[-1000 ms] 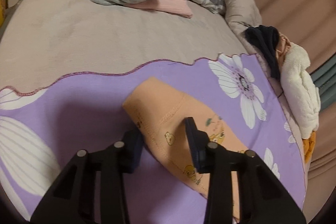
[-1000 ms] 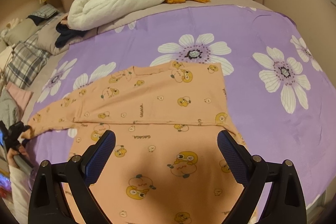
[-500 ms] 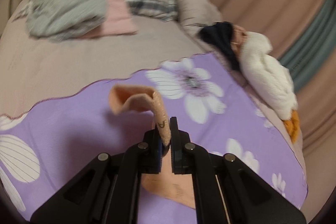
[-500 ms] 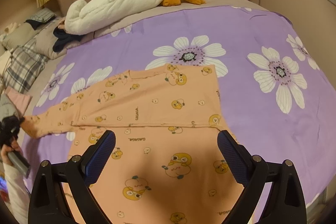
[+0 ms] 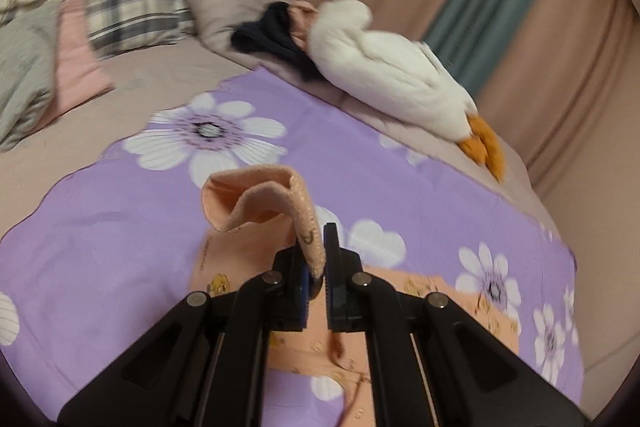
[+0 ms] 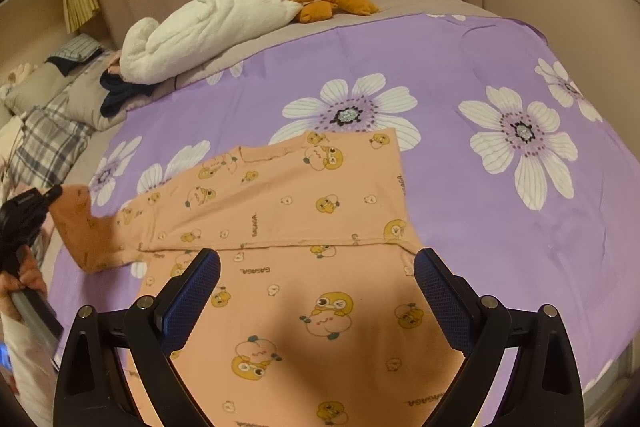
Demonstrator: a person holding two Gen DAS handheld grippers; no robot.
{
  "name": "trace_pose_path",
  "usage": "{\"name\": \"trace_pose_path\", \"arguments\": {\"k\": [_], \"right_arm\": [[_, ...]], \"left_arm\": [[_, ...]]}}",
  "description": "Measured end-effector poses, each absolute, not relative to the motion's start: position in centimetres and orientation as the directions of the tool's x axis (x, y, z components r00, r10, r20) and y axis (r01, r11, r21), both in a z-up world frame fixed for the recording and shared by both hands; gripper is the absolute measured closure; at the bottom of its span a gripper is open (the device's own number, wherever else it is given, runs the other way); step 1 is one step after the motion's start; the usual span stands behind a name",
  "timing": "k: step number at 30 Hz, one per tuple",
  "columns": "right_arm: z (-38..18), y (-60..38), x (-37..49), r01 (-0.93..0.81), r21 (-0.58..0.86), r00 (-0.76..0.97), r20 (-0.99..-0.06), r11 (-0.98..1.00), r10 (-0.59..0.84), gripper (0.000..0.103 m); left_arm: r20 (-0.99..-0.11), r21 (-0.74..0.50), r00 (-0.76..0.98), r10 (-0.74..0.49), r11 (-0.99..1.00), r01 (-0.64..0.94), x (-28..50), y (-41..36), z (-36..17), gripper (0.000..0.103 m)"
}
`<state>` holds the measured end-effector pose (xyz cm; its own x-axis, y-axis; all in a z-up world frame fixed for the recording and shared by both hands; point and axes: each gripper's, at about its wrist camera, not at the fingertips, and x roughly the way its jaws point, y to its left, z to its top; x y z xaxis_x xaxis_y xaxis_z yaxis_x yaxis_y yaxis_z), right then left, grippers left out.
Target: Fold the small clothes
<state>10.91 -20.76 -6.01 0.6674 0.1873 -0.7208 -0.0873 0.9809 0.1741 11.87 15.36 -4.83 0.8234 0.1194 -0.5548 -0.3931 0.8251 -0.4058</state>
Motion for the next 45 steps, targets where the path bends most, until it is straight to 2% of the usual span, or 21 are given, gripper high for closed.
{"name": "trace_pose_path", "arguments": {"k": [11,29,32,34,35,41,42,45], "right_arm": [[-6.7,-21.5,11.0,-0.076,0.204,0.651,-0.731,0.976,0.203,0.006],[-7.3,-22.1,11.3,-0.072,0.22,0.627,-0.749,0.973,0.216,0.006],[-7.0,-21.7,11.2,-0.089,0.214,0.631,-0.744,0.973,0.221,0.006],[-6.7,-21.5,11.1,-0.105,0.208,0.638,-0.736,0.972,0.226,0.006],[-6.5,-21.4,11.1,-0.108,0.205,0.642,-0.732,0.973,0.226,0.006],[-4.8,-19.9,11.1,-0.161,0.207,0.659,-0.705,0.965,0.261,0.006],[-4.6,-19.7,11.1,-0.173,0.207,0.661,-0.701,0.963,0.269,0.006],[-3.4,-18.0,11.1,-0.246,0.224,0.659,-0.675,0.943,0.332,0.006]], "left_arm": [[-0.678,-0.291,0.735,-0.008,0.921,-0.259,14.8,8.7,-9.4,0.098],[-0.808,-0.285,0.584,-0.08,0.92,-0.269,16.5,7.3,-14.6,0.095],[-0.806,-0.303,0.581,-0.11,0.92,-0.247,16.3,7.1,-13.9,0.082],[-0.793,-0.334,0.592,-0.143,0.915,-0.226,15.7,7.1,-13.0,0.068],[-0.785,-0.34,0.601,-0.148,0.915,-0.219,15.5,7.0,-12.5,0.066],[-0.727,-0.35,0.677,-0.112,0.91,-0.225,12.1,7.5,-7.7,0.037],[-0.721,-0.35,0.685,-0.103,0.908,-0.232,11.5,7.7,-7.2,0.03],[-0.698,-0.355,0.714,-0.059,0.894,-0.273,9.4,9.2,-5.6,0.021]]}}
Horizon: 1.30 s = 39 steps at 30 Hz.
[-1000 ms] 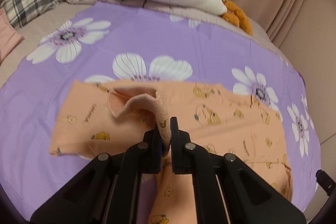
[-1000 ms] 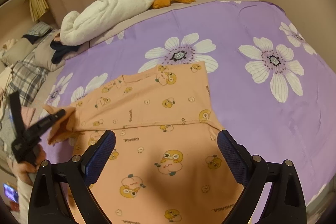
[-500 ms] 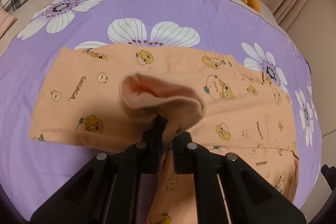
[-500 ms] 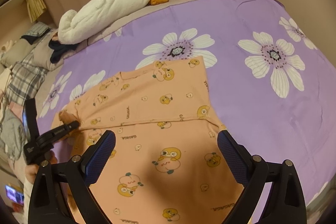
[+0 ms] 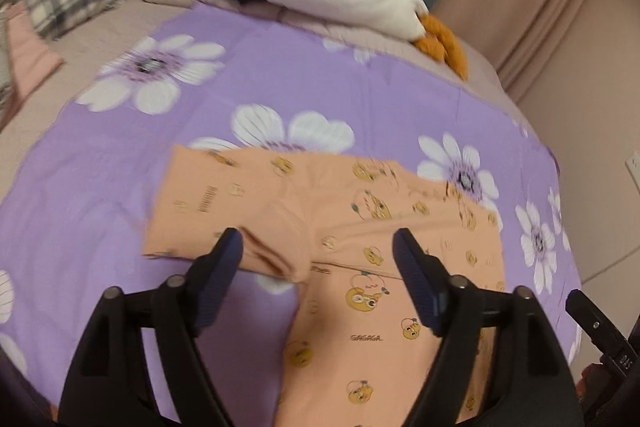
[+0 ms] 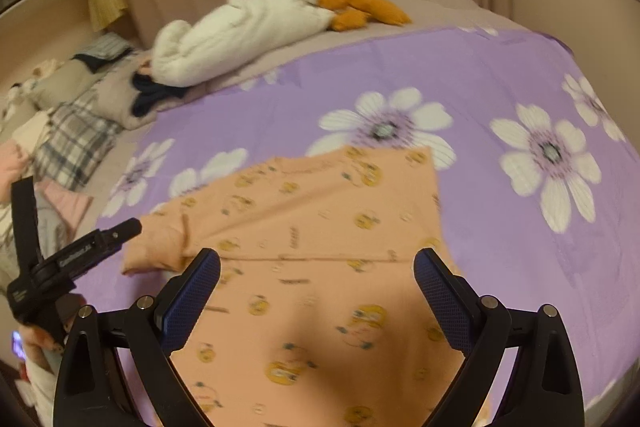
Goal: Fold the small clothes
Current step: 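Grasp the other foot with the right tool and fold it toward the collar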
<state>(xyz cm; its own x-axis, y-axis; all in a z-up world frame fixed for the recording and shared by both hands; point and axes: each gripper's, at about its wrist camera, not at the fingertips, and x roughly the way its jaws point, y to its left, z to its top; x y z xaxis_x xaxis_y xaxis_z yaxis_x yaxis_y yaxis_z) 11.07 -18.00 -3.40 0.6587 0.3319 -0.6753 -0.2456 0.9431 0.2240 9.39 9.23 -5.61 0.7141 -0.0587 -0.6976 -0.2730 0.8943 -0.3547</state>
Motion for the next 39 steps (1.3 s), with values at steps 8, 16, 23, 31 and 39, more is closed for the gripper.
{"name": "trace_pose_path", "arguments": {"k": [8,16,23,31,39], "right_arm": [[-2.9,-12.6,12.7,-0.399,0.281,0.574,-0.666,0.873,0.476,0.006],[-6.6,-6.2,15.6,-0.424,0.287,0.445,-0.76,0.859,0.473,0.006],[-8.1,0.6,15.5,-0.547,0.165,0.406,-0.805,0.821,0.432,0.007],[-11.0,4.9,15.6,-0.58,0.007,0.438,-0.84,0.815,0.319,0.02],[-13.6,5.8,17.5,-0.579,-0.007,0.384,-0.884,0.815,0.265,0.062]], "left_arm": [[-0.717,-0.367,0.694,0.073,0.806,-0.465,4.5,15.1,-6.3,0.019],[-0.74,-0.375,0.661,0.123,0.741,-0.557,1.4,18.0,-7.8,0.019],[-0.759,-0.374,0.64,0.118,0.726,-0.577,0.4,18.9,-8.9,0.019],[-0.775,-0.373,0.622,0.111,0.715,-0.592,0.3,19.5,-10.2,0.019],[-0.777,-0.379,0.621,0.106,0.709,-0.595,0.1,19.8,-10.3,0.019]]}}
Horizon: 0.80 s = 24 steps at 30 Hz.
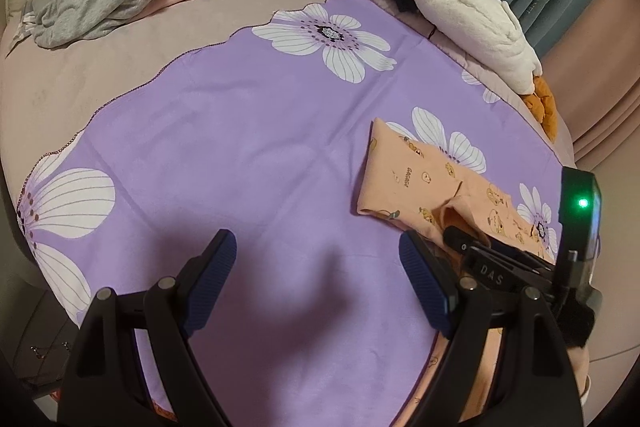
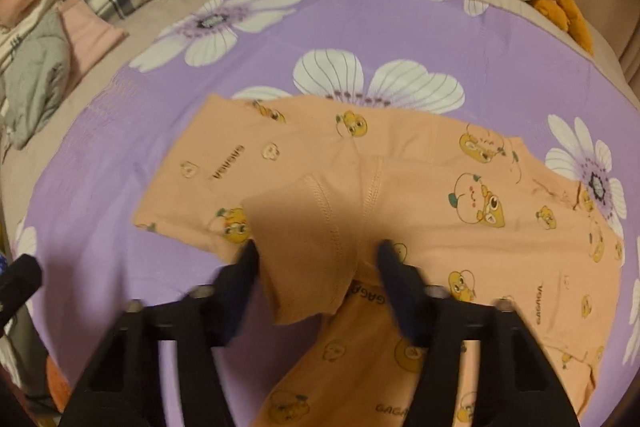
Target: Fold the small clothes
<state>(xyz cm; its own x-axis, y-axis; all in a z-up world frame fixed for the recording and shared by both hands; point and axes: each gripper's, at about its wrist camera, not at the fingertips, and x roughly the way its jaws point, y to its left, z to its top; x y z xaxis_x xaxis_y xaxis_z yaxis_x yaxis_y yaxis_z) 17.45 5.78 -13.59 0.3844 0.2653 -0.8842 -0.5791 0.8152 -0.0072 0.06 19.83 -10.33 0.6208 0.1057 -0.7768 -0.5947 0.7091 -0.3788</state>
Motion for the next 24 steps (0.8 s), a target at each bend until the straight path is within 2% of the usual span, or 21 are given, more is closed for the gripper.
{"name": "trace_pose_path", "arguments": {"k": [2,3,4,10,24], "right_arm": [[-13.4,5.5,17.7,-0.579,0.027,0.371,-0.881,0.815,0.293,0.074],[-13.1,5.3,17.7,-0.578,0.031,0.377,-0.876,0.815,0.3,0.086],[-12.7,5.1,17.7,-0.578,0.033,0.382,-0.872,0.816,0.307,0.094],[-8.4,3.2,18.0,-0.58,0.152,0.388,-0.812,0.8,0.436,0.094],[1.3,0.9,18.3,-0.606,0.204,0.509,-0.643,0.769,0.572,0.095]], "left_arm": [[-0.777,-0.377,0.62,0.107,0.71,-0.595,0.0,19.8,-10.3,0.019],[-0.777,-0.377,0.621,0.107,0.71,-0.594,0.0,19.8,-10.3,0.019],[-0.776,-0.378,0.622,0.106,0.711,-0.593,0.0,19.7,-10.2,0.019],[-0.777,-0.388,0.624,0.089,0.712,-0.585,0.4,19.5,-10.3,0.019],[-0.774,-0.378,0.629,0.078,0.74,-0.557,1.5,18.5,-9.7,0.019]]}}
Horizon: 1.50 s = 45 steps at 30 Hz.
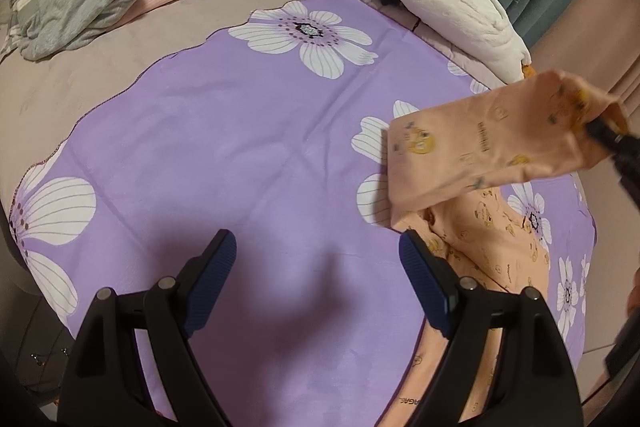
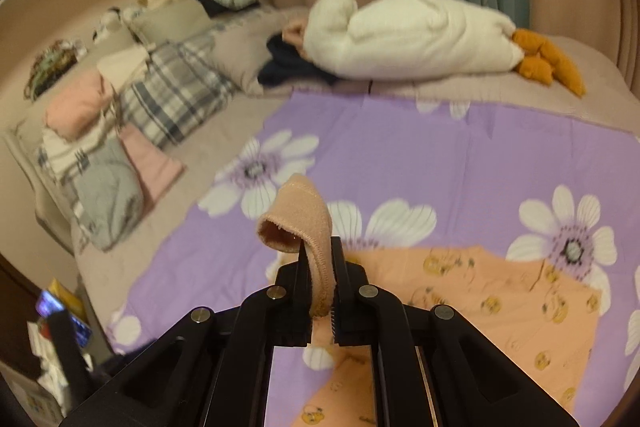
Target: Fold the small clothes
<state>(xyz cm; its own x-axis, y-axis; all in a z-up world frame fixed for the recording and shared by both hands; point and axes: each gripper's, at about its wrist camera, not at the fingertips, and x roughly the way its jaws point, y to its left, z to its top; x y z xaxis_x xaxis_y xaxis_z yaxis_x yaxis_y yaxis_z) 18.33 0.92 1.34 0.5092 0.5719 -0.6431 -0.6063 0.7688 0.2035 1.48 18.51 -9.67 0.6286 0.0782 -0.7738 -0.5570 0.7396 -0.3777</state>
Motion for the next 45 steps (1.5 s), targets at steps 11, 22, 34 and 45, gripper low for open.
{"name": "trace_pose_path", "arguments": {"k": [11,22,34,45], "right_arm": [[4.9,-2.8,18.9,-0.567,0.214,0.591,-0.566,0.795,0.574,0.095],[4.8,-7.2,20.1,-0.485,0.234,0.646,-0.554,0.843,0.525,0.095],[2.6,-12.2,21.9,-0.37,0.283,0.666,-0.584,0.885,0.464,0.095],[0.1,-15.8,23.0,-0.284,0.315,0.664,-0.617,0.906,0.423,0.095]], "left_arm": [[-0.777,-0.373,0.628,0.048,0.768,-0.521,3.4,17.3,-9.5,0.019],[-0.782,-0.367,0.623,0.013,0.797,-0.479,7.0,16.1,-9.6,0.02],[-0.79,-0.359,0.612,-0.036,0.837,-0.414,11.4,14.0,-9.7,0.024],[-0.821,-0.347,0.562,-0.105,0.872,-0.345,16.0,11.5,-11.3,0.047]]}}
